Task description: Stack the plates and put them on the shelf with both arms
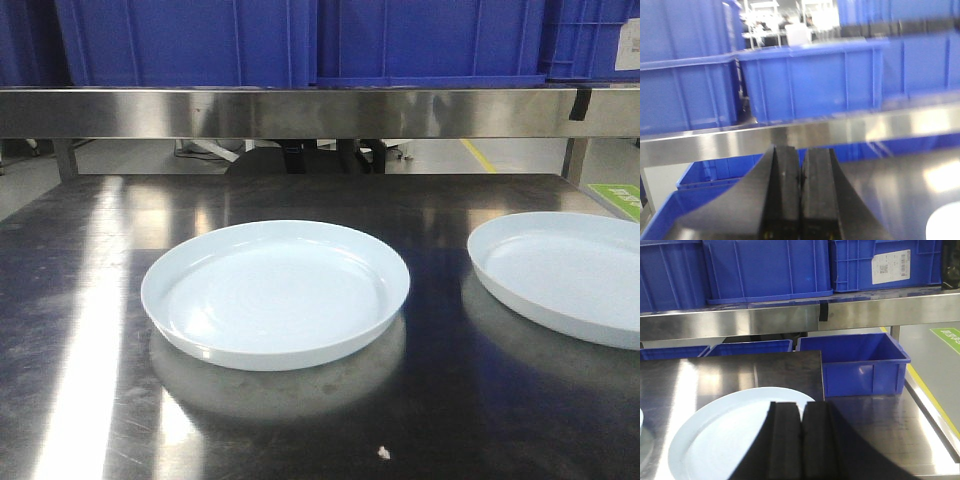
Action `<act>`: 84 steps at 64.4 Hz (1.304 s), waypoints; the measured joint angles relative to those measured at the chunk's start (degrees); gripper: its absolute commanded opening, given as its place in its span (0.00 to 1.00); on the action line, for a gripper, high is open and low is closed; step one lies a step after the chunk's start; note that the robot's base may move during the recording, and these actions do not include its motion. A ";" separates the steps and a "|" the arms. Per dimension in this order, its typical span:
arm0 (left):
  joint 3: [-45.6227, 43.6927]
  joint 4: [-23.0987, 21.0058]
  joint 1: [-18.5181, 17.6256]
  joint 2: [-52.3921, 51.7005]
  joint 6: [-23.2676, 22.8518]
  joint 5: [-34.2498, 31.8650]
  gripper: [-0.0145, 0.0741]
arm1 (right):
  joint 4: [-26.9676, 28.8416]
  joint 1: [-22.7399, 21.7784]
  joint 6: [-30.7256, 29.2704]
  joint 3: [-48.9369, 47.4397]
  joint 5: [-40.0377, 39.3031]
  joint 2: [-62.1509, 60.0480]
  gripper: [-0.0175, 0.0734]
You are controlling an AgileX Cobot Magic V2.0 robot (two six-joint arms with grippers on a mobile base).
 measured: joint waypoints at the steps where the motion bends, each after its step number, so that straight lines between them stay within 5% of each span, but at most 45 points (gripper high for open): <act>1: 0.17 -0.62 0.18 -0.74 0.00 0.02 0.25 | 0.00 0.00 0.00 0.00 0.00 0.00 0.25; 37: -4.75 -6.16 9.11 -3.56 0.19 16.11 0.25 | 0.00 0.00 0.00 0.00 0.00 0.00 0.25; 84: -4.79 -5.97 9.39 -3.56 0.19 18.78 0.25 | 0.00 0.00 0.00 -0.25 1.94 0.00 0.25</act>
